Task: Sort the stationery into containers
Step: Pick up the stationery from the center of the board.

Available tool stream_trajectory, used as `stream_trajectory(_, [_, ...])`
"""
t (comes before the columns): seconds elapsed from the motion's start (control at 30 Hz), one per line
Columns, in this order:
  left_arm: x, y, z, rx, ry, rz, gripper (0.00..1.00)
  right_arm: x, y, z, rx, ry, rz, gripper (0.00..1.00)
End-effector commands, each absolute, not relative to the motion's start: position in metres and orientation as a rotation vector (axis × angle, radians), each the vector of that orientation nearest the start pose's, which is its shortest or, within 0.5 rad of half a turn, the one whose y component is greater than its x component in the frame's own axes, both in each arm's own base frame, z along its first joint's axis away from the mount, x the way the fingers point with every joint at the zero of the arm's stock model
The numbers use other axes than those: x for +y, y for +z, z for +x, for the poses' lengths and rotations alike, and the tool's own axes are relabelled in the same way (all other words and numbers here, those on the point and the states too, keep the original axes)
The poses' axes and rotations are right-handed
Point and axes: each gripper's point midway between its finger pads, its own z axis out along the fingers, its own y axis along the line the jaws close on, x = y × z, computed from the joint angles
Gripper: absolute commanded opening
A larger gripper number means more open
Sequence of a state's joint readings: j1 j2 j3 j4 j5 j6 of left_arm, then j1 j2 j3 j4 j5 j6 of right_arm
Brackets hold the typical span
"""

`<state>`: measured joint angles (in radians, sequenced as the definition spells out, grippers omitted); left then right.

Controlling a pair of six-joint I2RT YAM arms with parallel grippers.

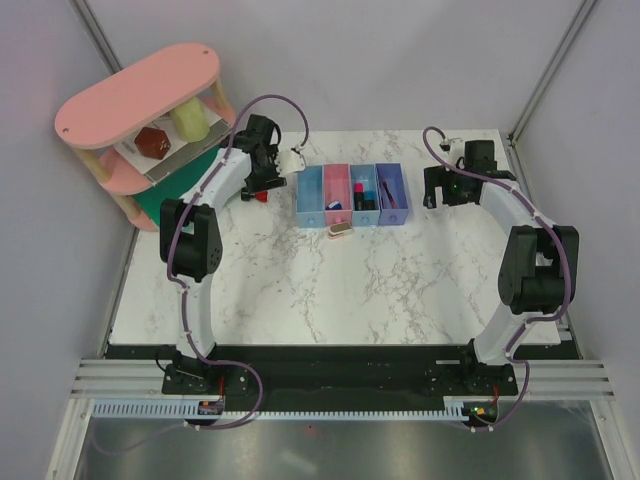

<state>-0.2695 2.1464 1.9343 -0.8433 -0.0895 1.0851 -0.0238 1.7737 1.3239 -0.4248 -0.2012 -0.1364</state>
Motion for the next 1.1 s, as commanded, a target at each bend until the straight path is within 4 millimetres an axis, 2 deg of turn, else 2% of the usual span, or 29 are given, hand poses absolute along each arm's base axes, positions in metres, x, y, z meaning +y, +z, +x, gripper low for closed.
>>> stream_trajectory(0.0, [-0.069, 0.113, 0.517, 2.053, 0.453, 1.789, 0.70, 0.022, 0.125, 0.449, 2.356, 0.191, -0.220, 0.98])
stream_trajectory(0.27, [-0.049, 0.093, 0.519, 2.058, 0.492, 1.889, 0.71, 0.023, 0.130, 0.449, 2.344, 0.199, -0.217, 0.98])
stream_trajectory(0.63, [-0.041, 0.054, 0.516, 2.105, 0.443, 1.955, 0.70, 0.026, 0.140, 0.449, 2.321, 0.213, -0.219, 0.98])
stream_trajectory(0.83, [-0.038, 0.048, 0.522, 2.117, 0.435, 1.945, 0.70, 0.027, 0.142, 0.449, 2.320, 0.225, -0.212, 0.98])
stream_trajectory(1.07, [-0.037, 0.029, 0.521, 2.138, 0.401, 1.962, 0.70, 0.029, 0.143, 0.450, 2.320, 0.239, -0.207, 0.98])
